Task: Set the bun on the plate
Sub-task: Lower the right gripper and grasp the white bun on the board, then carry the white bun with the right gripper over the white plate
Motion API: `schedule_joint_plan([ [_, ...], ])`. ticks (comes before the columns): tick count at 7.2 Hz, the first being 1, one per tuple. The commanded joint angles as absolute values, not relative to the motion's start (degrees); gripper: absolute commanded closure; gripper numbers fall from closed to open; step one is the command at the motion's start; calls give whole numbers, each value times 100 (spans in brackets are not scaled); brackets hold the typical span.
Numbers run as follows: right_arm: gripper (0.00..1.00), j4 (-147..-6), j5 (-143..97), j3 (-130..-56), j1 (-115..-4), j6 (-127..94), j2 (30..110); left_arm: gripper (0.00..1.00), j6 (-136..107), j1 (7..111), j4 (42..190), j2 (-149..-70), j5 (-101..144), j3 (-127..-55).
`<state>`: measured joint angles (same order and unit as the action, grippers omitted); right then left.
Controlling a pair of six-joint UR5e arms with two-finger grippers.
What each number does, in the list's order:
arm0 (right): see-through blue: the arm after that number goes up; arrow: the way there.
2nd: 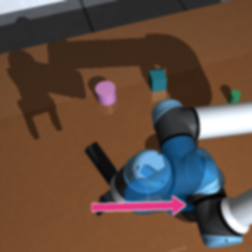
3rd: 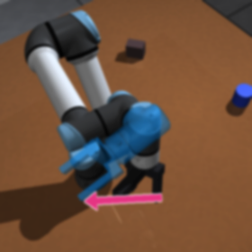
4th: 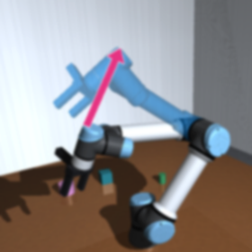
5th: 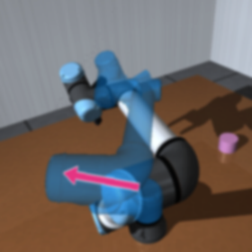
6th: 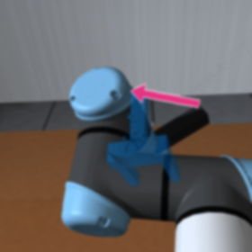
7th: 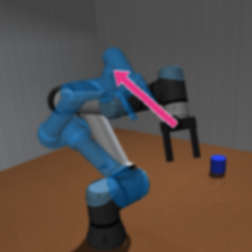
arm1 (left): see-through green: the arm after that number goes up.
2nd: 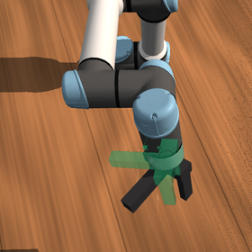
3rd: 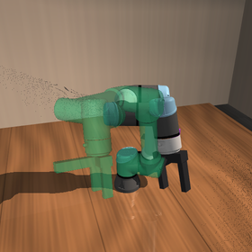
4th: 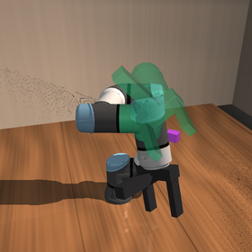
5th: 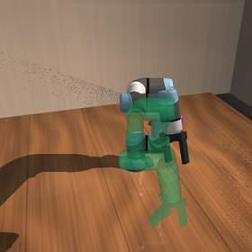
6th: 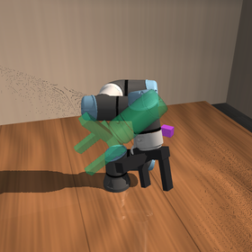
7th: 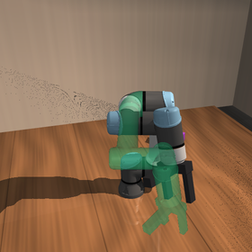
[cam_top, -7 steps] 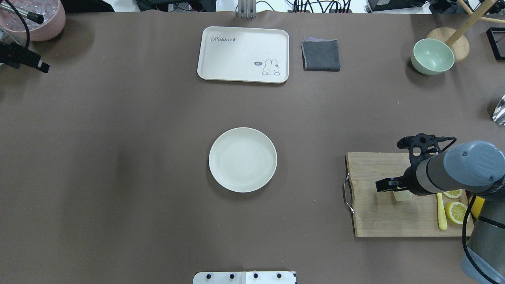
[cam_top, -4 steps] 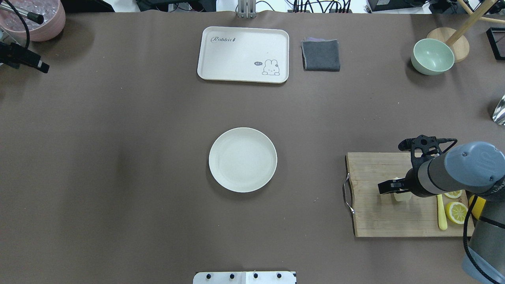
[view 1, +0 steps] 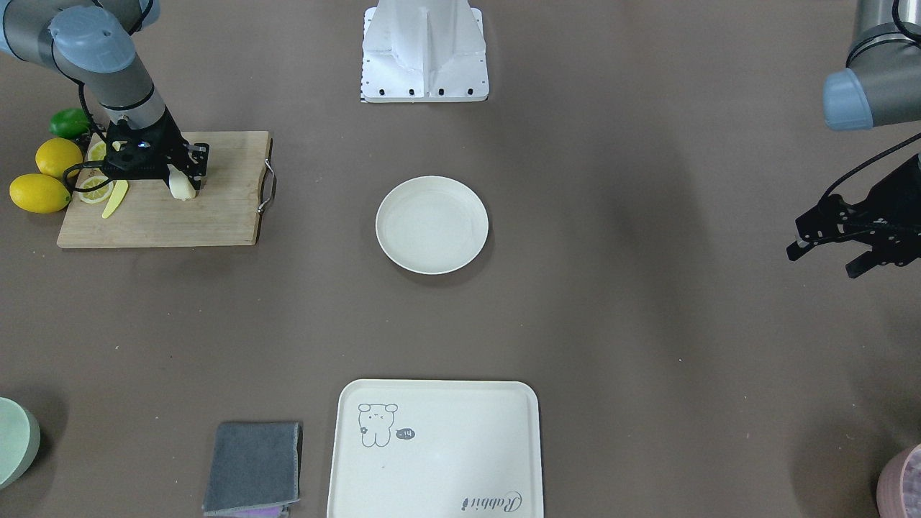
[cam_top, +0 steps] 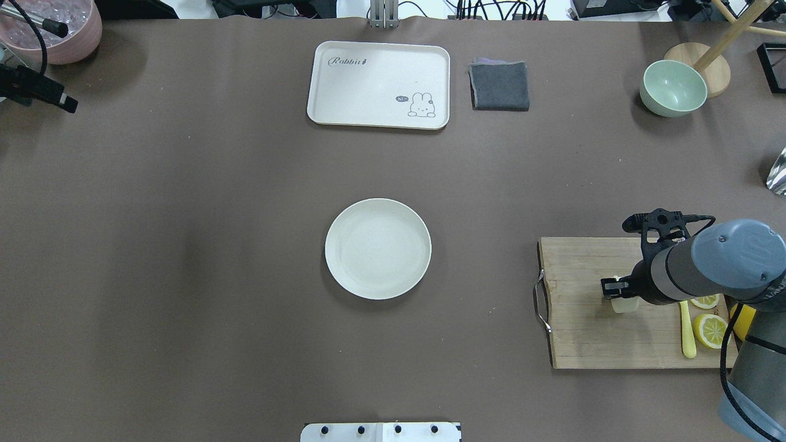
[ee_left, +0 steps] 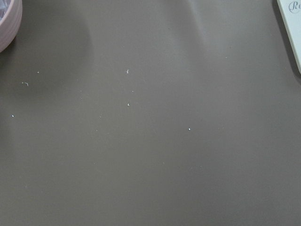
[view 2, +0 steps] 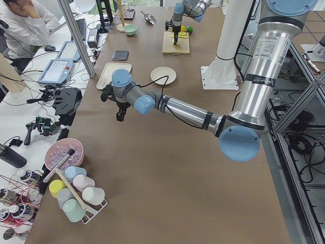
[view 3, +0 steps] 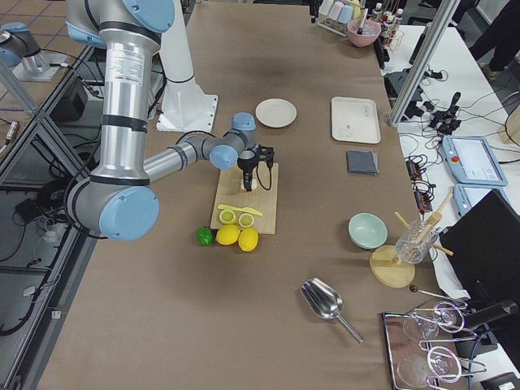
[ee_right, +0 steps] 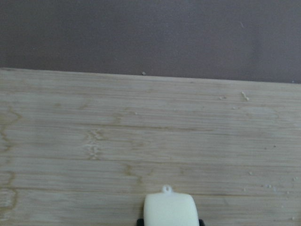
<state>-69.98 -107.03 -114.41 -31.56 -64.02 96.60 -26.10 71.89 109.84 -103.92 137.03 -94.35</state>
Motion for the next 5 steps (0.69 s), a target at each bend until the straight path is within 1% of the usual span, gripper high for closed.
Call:
schedule_joint_plan([
  [1, 99, -7014, -10749, -11504, -3260, -6407, 9598, 2, -2610, 7207, 10951, -10398, 13720, -9422],
  [2, 99, -7101, -10740, -11557, -3269, -6416, 9415, 2, -2567, 7346, 10760, -10397, 13711, -9422],
  [3, 99, -7441, -10723, -11540, -3261, -6425, 9039, 2, -2323, 7556, 10532, -10389, 13711, -9422],
  [5, 99, -8634, -10696, -11479, -3217, -6834, 7881, 2, -546, 8284, 9236, -10397, 13685, -9422],
])
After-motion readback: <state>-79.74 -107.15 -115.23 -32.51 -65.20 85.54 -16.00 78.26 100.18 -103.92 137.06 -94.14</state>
